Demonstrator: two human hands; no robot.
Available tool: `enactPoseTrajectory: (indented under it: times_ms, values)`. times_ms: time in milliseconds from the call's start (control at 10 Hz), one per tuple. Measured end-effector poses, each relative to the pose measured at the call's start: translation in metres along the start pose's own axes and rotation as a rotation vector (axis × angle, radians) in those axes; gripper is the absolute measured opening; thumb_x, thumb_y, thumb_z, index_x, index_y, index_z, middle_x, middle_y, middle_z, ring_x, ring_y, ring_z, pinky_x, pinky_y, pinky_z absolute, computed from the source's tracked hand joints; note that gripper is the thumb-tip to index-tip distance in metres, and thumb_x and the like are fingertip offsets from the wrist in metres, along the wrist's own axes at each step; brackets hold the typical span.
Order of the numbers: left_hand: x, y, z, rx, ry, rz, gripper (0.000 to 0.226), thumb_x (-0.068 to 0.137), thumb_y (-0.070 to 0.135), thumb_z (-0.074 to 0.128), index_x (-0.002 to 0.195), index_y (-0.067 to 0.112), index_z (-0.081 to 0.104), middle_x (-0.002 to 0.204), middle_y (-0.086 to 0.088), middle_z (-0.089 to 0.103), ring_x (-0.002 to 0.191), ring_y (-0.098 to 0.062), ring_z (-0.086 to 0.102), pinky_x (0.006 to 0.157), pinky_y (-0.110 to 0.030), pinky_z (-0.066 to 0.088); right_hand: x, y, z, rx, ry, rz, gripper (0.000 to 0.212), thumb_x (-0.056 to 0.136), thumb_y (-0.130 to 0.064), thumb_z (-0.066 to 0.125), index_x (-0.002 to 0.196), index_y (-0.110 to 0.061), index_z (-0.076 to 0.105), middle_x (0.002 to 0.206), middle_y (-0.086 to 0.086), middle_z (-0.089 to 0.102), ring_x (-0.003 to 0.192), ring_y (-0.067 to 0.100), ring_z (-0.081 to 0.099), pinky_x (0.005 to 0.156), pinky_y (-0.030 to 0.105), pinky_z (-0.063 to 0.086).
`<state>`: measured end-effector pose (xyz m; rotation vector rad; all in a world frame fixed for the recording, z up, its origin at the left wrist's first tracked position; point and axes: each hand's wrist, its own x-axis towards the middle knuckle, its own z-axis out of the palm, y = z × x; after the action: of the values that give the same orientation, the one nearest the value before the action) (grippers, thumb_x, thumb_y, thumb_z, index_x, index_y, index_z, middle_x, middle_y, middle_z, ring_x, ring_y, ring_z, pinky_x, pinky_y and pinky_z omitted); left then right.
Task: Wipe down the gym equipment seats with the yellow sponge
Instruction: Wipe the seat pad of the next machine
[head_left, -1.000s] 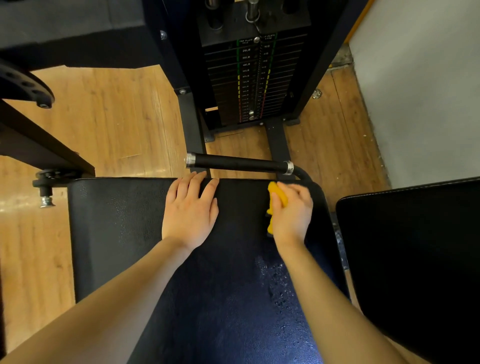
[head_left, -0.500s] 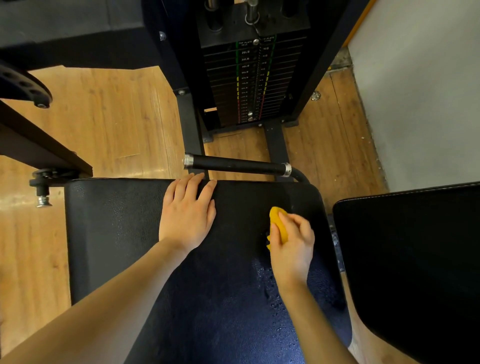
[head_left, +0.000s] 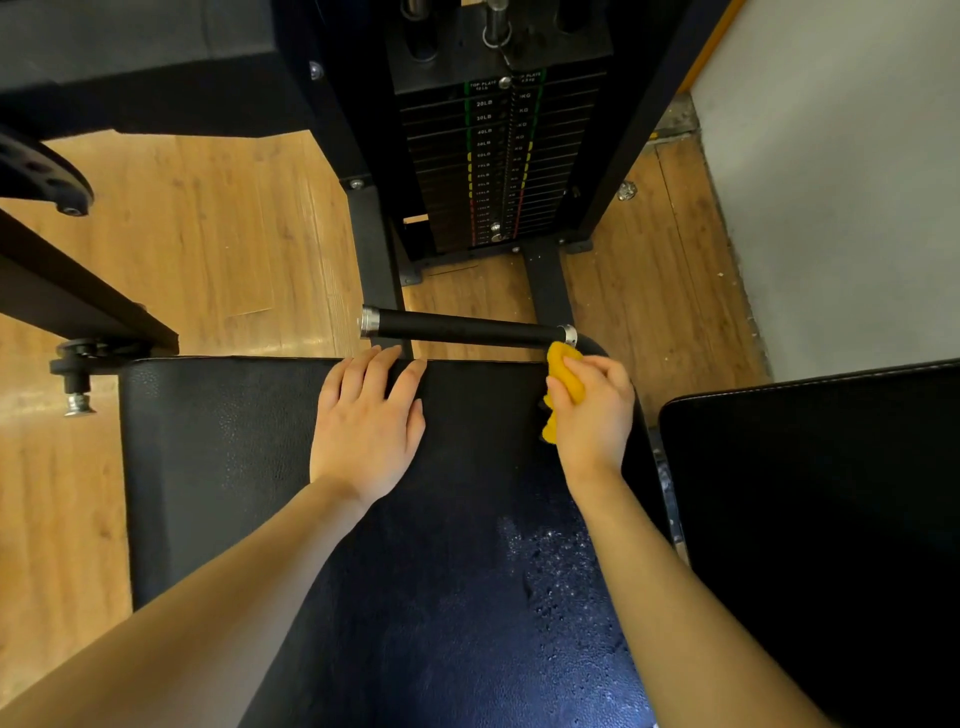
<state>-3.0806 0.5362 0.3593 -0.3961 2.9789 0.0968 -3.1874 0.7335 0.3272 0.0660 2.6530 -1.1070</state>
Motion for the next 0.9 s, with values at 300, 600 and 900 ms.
enactPoseTrajectory:
  times_ms: [300,600,900]
  values:
    - [0.000,0.000,0.000,-0.010,0.000,-0.003,0.044,0.095,0.033,0.040,0.135,0.016,0.051,0.135,-0.012,0.051,0.130,-0.033,0.041,0.111,-0.046,0.024,-0.096,0.044,-0.013,0.010,0.074,-0.031,0.029,0.087,-0.010,0.069,0.115,-0.017,0.069,0.121,-0.004,0.050,0.103,0.025,0.061,0.078,0.033,0.058]
    - [0.000,0.001,0.000,-0.008,0.025,0.004,0.043,0.095,0.031,0.043,0.133,0.015,0.053,0.133,-0.013,0.052,0.127,-0.033,0.043,0.109,-0.047,0.027,-0.017,0.010,-0.012,0.009,0.119,-0.058,0.027,0.090,-0.008,0.062,0.116,-0.013,0.068,0.119,-0.001,0.050,0.105,0.018,0.054,0.075,-0.004,0.036]
    - [-0.001,0.001,0.000,-0.008,0.027,0.007,0.043,0.095,0.032,0.042,0.133,0.015,0.052,0.134,-0.012,0.052,0.127,-0.033,0.043,0.109,-0.047,0.028,-0.031,0.030,-0.009,-0.039,0.123,-0.057,0.029,0.090,-0.010,0.062,0.119,-0.014,0.066,0.116,-0.005,0.048,0.104,0.026,0.059,0.086,0.036,0.054]
